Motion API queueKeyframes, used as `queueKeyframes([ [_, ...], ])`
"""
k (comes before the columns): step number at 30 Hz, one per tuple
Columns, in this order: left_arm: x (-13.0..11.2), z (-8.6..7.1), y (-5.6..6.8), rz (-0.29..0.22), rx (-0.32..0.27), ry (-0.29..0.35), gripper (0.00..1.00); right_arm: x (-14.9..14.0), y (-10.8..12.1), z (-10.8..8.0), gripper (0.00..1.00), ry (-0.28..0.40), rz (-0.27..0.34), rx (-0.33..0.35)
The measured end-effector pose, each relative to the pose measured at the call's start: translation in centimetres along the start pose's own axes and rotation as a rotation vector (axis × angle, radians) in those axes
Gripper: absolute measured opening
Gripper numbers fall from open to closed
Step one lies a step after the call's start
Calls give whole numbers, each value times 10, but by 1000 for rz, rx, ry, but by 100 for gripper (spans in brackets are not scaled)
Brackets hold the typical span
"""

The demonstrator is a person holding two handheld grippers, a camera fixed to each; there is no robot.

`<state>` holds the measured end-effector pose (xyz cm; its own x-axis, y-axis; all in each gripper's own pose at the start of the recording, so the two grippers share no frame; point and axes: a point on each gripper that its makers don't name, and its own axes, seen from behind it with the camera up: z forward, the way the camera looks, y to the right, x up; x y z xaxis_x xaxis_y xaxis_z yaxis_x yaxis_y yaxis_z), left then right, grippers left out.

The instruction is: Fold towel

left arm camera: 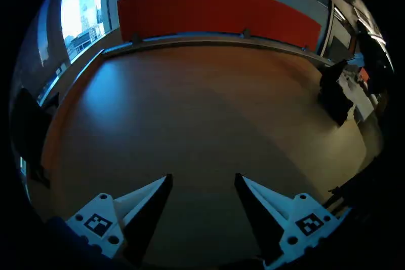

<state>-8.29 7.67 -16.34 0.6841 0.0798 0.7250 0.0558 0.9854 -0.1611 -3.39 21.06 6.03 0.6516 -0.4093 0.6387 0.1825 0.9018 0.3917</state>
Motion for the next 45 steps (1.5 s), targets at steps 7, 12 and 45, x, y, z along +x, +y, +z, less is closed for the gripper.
queueKeyframes([
  [7,0,1,3,6,-8,0,91,-25,-7,-11,4,-13,30,4],
  [12,1,2,4,11,-14,3,91,-40,-14,-18,4,-25,39,5],
  [45,-5,-4,-6,3,-10,2,91,-151,-3,-36,4,-236,148,-25],
])
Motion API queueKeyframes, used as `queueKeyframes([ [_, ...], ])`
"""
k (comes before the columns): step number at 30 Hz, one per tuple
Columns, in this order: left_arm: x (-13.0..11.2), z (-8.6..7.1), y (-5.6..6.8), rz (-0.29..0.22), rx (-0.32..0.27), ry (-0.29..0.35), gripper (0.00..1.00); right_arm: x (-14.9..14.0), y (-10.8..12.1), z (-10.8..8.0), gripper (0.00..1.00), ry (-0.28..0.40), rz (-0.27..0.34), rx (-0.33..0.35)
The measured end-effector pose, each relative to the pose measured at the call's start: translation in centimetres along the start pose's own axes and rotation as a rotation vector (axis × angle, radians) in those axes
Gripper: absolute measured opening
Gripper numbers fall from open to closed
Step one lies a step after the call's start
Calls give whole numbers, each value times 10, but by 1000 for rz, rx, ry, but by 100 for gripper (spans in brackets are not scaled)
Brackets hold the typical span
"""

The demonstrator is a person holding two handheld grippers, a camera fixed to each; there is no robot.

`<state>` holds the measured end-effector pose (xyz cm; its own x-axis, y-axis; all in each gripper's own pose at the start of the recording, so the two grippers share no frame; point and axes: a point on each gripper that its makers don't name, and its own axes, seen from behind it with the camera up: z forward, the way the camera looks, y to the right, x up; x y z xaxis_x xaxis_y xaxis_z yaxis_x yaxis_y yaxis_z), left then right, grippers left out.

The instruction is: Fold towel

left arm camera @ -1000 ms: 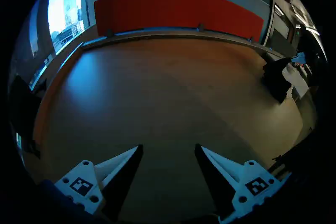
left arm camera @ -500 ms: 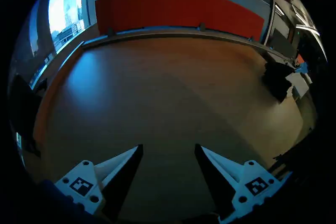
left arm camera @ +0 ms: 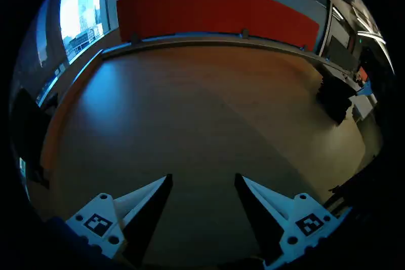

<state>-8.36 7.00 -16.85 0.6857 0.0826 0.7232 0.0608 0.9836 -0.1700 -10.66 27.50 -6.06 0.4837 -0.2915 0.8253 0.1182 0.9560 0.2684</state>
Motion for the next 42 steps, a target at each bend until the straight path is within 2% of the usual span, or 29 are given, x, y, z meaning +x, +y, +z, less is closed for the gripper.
queueKeyframes([
  [9,-2,-3,-4,1,5,-3,91,-13,16,13,4,-46,37,-53],
  [19,-4,-2,-5,4,4,-5,91,-12,12,15,7,-29,32,-74],
  [23,-3,-1,-5,3,0,-4,90,-10,12,13,11,-12,32,-93],
  [31,-1,0,-4,9,-6,-2,91,-18,19,9,29,-20,37,-134],
  [33,-1,0,-4,9,-7,-2,91,-18,19,8,37,-16,43,-138],
  [37,-1,1,-4,9,-8,-3,91,-11,14,7,68,9,58,-123],
  [39,-2,1,-5,9,-8,-3,91,-6,11,7,79,25,64,-118],
  [42,-2,0,-5,9,-7,-4,91,4,7,9,83,50,76,-114],
])
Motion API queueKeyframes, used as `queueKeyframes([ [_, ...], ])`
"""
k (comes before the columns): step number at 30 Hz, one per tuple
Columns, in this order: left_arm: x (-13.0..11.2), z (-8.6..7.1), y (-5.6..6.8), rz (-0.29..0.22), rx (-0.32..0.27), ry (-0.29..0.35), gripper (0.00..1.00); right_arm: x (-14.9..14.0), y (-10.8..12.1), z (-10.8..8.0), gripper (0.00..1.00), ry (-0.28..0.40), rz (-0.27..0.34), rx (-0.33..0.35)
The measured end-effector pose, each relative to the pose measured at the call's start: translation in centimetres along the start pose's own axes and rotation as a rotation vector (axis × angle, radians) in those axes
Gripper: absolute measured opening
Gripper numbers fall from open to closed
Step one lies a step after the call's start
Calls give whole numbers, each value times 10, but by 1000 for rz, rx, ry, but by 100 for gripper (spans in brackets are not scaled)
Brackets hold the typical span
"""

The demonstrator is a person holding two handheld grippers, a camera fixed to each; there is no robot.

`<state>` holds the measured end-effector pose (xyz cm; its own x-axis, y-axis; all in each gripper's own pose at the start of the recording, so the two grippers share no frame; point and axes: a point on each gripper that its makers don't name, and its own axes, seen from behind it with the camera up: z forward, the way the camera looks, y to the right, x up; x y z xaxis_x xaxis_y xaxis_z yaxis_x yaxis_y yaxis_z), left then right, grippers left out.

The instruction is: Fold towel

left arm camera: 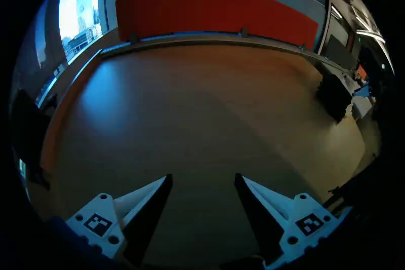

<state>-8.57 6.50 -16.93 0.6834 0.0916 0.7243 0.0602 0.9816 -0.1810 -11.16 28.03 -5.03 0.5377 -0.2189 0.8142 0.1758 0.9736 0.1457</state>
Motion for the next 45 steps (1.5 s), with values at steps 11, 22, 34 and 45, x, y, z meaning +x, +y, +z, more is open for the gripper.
queueKeyframes([
  [11,-2,-4,-7,-14,19,1,91,39,-23,18,83,66,30,41],
  [22,-9,-13,-15,-34,57,-8,91,57,-36,49,83,70,45,72],
  [34,-22,-21,-21,-51,95,-29,91,40,-42,81,83,22,54,88],
  [45,-17,-21,-21,-42,92,-21,91,51,-41,68,83,78,81,94],
])
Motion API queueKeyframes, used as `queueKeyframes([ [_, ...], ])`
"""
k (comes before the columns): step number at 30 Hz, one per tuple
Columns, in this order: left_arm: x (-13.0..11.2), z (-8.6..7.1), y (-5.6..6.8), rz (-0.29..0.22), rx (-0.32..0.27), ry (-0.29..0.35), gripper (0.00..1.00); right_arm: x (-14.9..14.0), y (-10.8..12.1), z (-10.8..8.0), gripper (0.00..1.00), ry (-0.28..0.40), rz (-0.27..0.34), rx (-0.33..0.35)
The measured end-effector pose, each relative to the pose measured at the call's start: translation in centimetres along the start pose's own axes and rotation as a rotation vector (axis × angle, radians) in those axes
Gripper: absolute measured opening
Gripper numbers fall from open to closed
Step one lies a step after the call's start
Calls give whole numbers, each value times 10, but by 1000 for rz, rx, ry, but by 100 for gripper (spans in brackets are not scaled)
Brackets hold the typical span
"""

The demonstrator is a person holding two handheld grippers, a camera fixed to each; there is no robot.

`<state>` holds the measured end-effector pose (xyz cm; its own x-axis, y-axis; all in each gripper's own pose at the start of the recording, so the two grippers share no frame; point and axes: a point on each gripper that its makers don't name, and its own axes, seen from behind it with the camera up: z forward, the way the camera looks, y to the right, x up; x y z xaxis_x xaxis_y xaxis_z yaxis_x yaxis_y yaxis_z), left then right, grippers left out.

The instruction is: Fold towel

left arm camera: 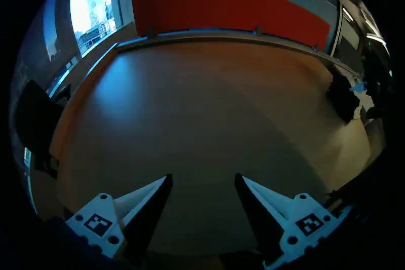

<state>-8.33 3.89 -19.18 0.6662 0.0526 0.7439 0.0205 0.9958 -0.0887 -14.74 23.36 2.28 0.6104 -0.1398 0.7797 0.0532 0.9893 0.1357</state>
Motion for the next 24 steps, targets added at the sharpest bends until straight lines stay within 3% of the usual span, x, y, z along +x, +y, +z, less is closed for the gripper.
queueKeyframes([
  [11,18,3,-8,1,-6,37,91,27,-10,-34,83,123,11,-15],
  [24,51,6,-18,-3,-8,102,91,74,-17,-101,83,448,89,-130],
])
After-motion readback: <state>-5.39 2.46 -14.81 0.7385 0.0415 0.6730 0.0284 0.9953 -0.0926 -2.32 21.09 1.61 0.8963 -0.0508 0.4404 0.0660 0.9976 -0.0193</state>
